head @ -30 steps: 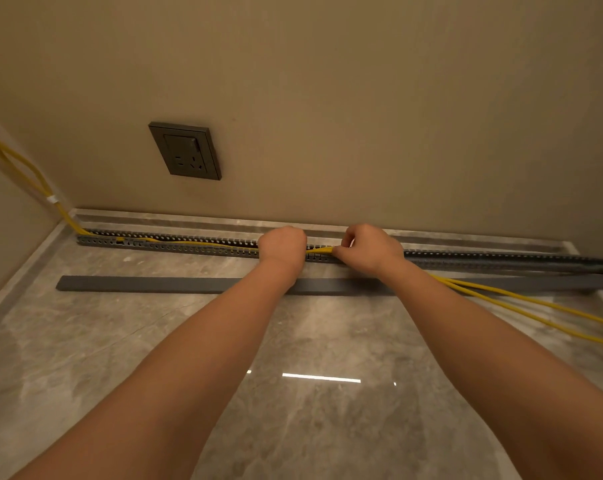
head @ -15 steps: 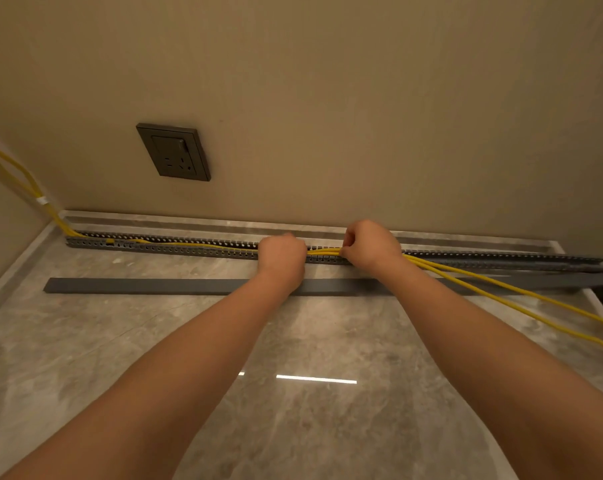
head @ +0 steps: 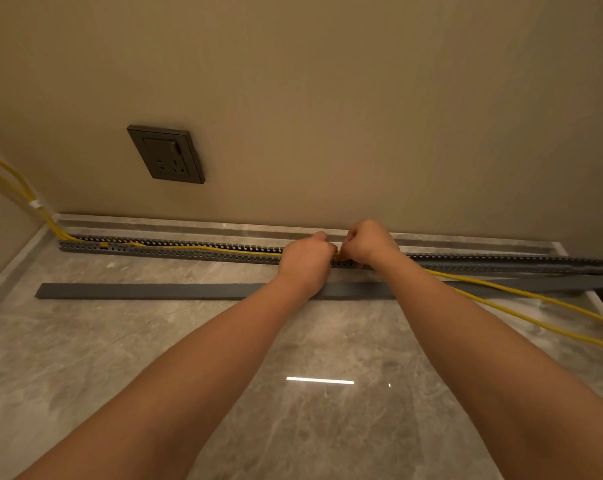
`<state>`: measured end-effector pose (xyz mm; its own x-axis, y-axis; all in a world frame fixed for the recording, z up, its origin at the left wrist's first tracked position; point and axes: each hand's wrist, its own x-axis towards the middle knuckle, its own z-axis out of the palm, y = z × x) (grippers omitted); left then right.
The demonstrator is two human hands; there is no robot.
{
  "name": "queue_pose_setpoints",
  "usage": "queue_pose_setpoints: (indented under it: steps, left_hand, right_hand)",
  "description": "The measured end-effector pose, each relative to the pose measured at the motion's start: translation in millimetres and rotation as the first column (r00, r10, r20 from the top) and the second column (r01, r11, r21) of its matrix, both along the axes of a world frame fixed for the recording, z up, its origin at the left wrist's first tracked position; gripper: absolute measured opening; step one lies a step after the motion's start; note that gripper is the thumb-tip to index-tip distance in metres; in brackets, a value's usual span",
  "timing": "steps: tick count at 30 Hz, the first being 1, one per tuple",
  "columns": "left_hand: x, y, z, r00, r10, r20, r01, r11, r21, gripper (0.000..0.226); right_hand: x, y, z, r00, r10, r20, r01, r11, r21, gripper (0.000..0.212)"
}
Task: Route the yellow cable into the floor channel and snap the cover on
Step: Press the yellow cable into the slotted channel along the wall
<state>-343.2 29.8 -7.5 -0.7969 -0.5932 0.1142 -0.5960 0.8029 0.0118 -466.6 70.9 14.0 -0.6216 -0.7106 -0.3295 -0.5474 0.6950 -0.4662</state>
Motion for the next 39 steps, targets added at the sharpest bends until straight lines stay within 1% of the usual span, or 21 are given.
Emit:
queue_pose_setpoints:
  steps: [2,5,7,10,14,16,18,19,21,27,32,35,39]
  left_hand:
    - [1.4,0.6,-4.3,1.0,-0.009,0.0,0.009,1.0,0.002,0.027]
    - [4.3,-0.5,-5.7,0.999,-0.032,-0.001,0.032,0.999,0.005,0.03]
    - [5.6,-1.3,-5.5,0.998,-0.054,0.025,0.054,0.999,-0.004,0.032]
    - [3.5,-1.5,-1.0,0.996,-0.062,0.067,0.063,0.998,-0.016,0.028]
    - [0.2,-6.6,-0.1,0.983,-0.132,0.129,0.141,0.988,-0.067,0.027]
    - [2.9,-8.8,-3.2,0.979,-0.155,0.129,0.166,0.983,-0.08,0.027]
    - [6.4,-8.5,-6.7,0.978,-0.172,0.115,0.183,0.979,-0.091,0.029]
    - [7.1,-7.7,-8.4,0.977,-0.186,0.107,0.197,0.976,-0.097,0.031]
    - [6.9,-5.4,-9.0,0.975,-0.197,0.107,0.208,0.973,-0.102,0.034]
    - [-3.5,5.4,0.0,0.981,-0.097,0.165,0.11,0.991,-0.073,0.027]
    - [-21.5,15.5,12.7,0.978,0.014,0.209,-0.002,0.998,-0.057,0.022]
    - [-33.0,26.7,17.9,0.969,0.068,0.24,-0.05,0.996,-0.08,0.024]
    - [-43.5,38.7,21.0,0.953,0.131,0.272,-0.113,0.99,-0.082,0.027]
  right_hand:
    - [-1.4,-0.2,-2.6,0.999,-0.029,0.03,0.029,1.0,-0.008,0.007]
    - [3.3,1.3,-1.7,0.999,-0.044,0.008,0.044,0.999,-0.02,0.009]
    - [7.7,3.1,-1.8,0.998,-0.034,-0.043,0.034,0.999,-0.01,0.015]
    - [12.3,4.9,-2.8,0.993,0.003,-0.122,-0.004,1.0,0.0,0.021]
    - [12.1,9.1,-1.8,0.982,0.03,-0.186,-0.027,0.999,0.02,0.023]
    - [10.3,16.4,-3.6,0.965,0.03,-0.261,-0.019,0.999,0.046,0.026]
    - [8.7,25.6,-7.1,0.945,0.018,-0.327,0.0,0.998,0.056,0.035]
    - [7.6,29.7,-9.0,0.94,0.006,-0.341,0.013,0.999,0.052,0.039]
    - [6.6,35.0,-11.1,0.937,-0.013,-0.349,0.028,0.999,0.038,0.04]
    - [10.7,41.4,-14.0,0.934,-0.015,-0.357,0.017,1.0,0.002,0.029]
    - [-1.6,52.0,-12.0,0.937,-0.019,-0.349,0.012,1.0,-0.022,0.031]
    - [-14.7,61.8,-10.1,0.943,0.039,-0.329,-0.048,0.999,-0.019,0.029]
    - [-34.1,77.1,-9.9,0.94,0.138,-0.313,-0.141,0.99,0.013,0.02]
